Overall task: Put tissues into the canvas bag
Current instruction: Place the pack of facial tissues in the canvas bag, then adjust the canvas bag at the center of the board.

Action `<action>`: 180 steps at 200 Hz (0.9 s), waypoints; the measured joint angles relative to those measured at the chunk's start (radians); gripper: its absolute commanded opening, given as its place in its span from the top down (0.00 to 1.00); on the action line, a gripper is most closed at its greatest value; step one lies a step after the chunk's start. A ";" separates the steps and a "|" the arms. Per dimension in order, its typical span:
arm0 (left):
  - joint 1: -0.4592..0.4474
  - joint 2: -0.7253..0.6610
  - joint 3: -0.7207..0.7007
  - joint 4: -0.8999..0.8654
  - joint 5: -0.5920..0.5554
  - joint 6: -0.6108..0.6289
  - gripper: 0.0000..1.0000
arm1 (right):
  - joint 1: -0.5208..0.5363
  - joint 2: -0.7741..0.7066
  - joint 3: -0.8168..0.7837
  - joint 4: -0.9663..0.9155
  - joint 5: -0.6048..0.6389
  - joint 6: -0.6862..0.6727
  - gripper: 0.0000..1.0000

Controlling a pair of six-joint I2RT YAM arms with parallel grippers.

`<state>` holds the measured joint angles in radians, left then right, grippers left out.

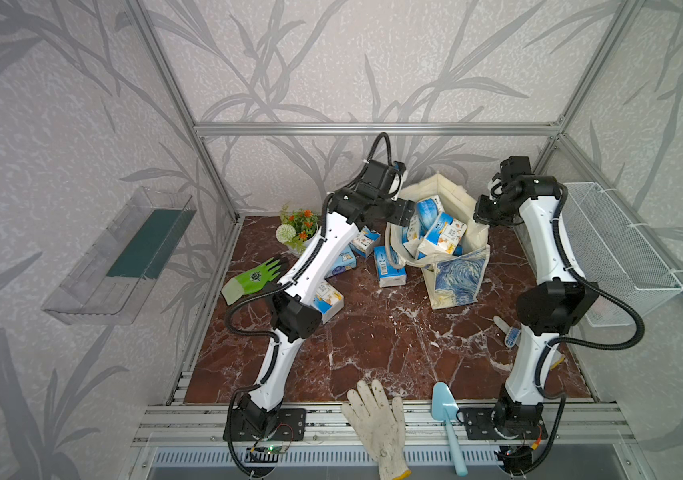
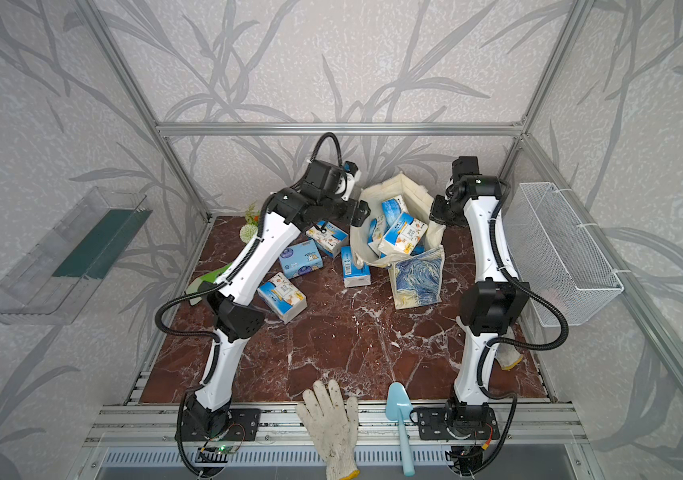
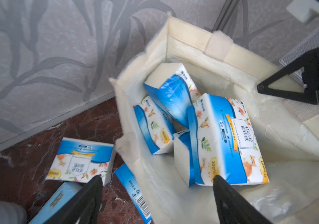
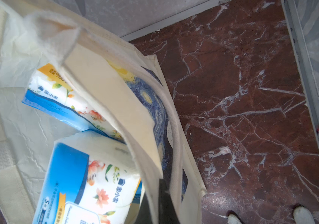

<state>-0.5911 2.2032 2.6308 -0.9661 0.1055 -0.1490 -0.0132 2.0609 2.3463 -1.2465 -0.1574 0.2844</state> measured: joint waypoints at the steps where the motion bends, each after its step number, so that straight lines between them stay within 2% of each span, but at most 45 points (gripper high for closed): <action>1: 0.002 -0.003 -0.001 -0.001 0.000 0.000 0.17 | 0.000 0.000 0.000 0.000 0.000 0.000 1.00; 17: 0.037 -0.042 -0.029 -0.011 -0.005 -0.018 0.20 | 0.000 0.009 0.011 -0.006 0.000 0.000 1.00; 40: 0.042 -0.056 -0.095 -0.012 0.005 -0.048 0.26 | 0.000 0.011 0.013 -0.009 0.000 0.000 1.00; 93: 0.037 0.054 -0.211 -0.026 0.108 -0.128 0.28 | 0.000 0.011 0.013 -0.008 0.001 0.000 1.00; 108: 0.037 0.076 -0.234 -0.032 0.123 -0.148 0.40 | 0.000 0.011 0.013 -0.009 0.001 -0.001 1.00; 117: 0.037 0.090 -0.237 -0.032 0.141 -0.166 0.53 | 0.000 0.011 0.013 -0.009 0.003 -0.001 1.00; 133: 0.037 0.102 -0.237 -0.026 0.174 -0.187 0.83 | 0.000 0.011 0.013 -0.009 0.004 -0.001 1.00; 145: 0.037 0.106 -0.228 -0.024 0.203 -0.197 1.00 | 0.000 0.011 0.013 -0.009 0.008 -0.001 1.00; 180: 0.035 0.128 -0.137 -0.016 0.266 -0.211 1.00 | 0.001 0.013 0.015 -0.012 0.035 -0.005 1.00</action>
<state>-0.5564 2.3310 2.4939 -0.9817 0.3710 -0.3603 -0.0120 2.0735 2.3615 -1.2583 -0.1219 0.2798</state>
